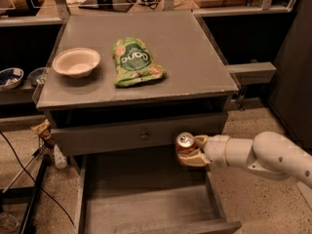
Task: Pick coke can from middle drawer and place on counter
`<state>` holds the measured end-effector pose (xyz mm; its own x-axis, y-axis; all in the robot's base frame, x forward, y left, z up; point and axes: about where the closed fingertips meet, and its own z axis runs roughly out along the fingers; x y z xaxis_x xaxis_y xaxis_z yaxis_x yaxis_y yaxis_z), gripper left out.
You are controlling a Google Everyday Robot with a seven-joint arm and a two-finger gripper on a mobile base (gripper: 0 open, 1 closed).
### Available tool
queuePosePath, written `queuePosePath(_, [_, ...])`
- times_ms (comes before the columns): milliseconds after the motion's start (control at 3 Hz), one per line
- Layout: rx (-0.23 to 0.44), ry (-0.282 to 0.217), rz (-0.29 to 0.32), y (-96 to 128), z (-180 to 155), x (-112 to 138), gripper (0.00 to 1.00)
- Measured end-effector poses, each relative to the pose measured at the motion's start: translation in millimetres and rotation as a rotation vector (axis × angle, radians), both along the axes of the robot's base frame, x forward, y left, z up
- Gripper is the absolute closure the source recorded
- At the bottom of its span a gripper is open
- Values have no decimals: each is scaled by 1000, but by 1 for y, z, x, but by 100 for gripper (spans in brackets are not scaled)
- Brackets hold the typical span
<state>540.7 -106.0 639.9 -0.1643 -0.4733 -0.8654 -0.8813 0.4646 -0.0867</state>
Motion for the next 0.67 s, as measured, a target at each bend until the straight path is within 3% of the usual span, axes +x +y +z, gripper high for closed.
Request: queuePosePath(667, [6, 2, 25, 8, 3, 1, 100])
